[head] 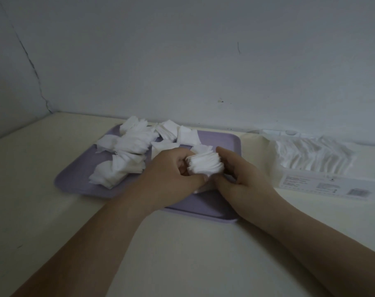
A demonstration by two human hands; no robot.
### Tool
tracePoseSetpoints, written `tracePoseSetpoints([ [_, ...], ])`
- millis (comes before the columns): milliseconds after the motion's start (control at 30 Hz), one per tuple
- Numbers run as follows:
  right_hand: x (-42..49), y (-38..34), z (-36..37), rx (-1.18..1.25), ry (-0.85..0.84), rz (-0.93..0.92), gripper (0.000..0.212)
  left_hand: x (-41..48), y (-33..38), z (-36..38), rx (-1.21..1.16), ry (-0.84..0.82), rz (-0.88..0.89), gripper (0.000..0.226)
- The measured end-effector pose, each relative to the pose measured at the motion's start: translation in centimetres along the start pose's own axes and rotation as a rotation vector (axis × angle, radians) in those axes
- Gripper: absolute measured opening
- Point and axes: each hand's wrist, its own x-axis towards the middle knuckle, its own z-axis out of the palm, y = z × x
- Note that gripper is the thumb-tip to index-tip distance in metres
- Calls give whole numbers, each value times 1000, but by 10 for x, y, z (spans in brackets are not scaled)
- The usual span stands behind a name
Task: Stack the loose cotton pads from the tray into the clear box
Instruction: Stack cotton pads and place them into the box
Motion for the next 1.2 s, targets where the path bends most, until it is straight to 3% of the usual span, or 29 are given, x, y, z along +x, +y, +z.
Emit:
tracePoseSetpoints([
  [133, -3, -15, -11, 112, 65, 40, 52, 0, 4, -5, -19, 40, 34, 25],
  [233, 1, -30, -25, 228, -7, 61, 34, -3, 8, -11, -115, -13, 56, 30],
  [333, 4, -44, -42, 327, -84, 68, 40, -5, 21, -11, -295, -62, -3, 23],
  [567, 9, -59, -109, 309, -40, 91, 28, 19, 72, 16, -372, 5, 30, 19],
  [767, 1, -46, -205, -66, 124, 224, 15, 47, 129, 92, -202, -6, 85, 13],
  [867, -10, -26, -236, -249, 135, 400, 25, 58, 138, 132, 86, -64, 211, 17],
  [1000, -16, -9, -246, -239, 181, 520, 37, 79, 147, 169, 491, -236, 463, 26],
  [1100, -15, 3, -254, -179, 216, 571, 33, 90, 146, 187, 536, -375, 469, 54],
  [1200, -15, 10, -256, -115, 225, 596, 33, 91, 140, 192, 517, -438, 440, 62],
])
